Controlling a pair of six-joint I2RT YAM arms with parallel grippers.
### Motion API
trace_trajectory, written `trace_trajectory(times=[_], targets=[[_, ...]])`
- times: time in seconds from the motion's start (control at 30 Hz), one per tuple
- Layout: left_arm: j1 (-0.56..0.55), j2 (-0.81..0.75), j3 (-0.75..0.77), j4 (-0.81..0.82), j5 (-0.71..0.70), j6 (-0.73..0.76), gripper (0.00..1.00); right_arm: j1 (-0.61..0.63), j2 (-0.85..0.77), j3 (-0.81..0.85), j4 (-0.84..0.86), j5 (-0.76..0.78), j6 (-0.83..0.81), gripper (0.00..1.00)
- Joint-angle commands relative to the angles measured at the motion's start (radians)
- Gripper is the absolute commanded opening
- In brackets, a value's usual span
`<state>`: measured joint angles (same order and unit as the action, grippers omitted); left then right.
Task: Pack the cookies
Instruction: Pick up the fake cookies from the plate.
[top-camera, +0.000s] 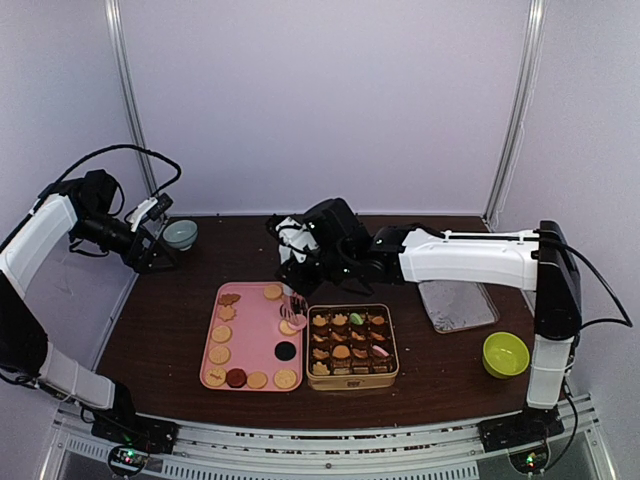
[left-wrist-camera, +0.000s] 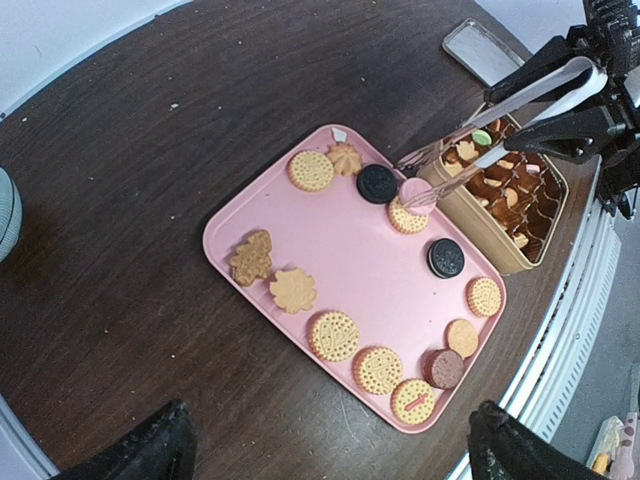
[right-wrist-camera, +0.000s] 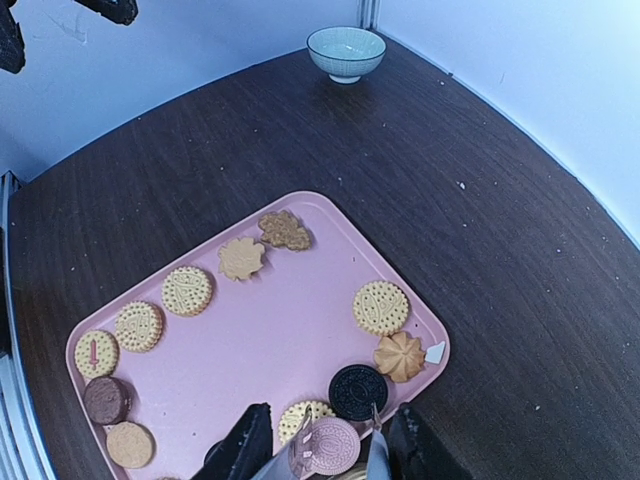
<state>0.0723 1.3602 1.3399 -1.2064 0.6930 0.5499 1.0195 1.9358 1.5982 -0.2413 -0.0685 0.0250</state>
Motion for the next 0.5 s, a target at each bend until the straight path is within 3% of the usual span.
trace_trajectory(times=[0.0,0.47], targets=[[0.011,-0.019,0.009,-0.002,0.023,0.010,0.97,-0.002,-0.024,0.026,-0.022,-0.028,0.006,0.39],[0.021,-0.013,0.007,-0.009,0.037,0.024,0.97,-0.001,-0.080,-0.016,0.044,-0.050,0.039,0.39]])
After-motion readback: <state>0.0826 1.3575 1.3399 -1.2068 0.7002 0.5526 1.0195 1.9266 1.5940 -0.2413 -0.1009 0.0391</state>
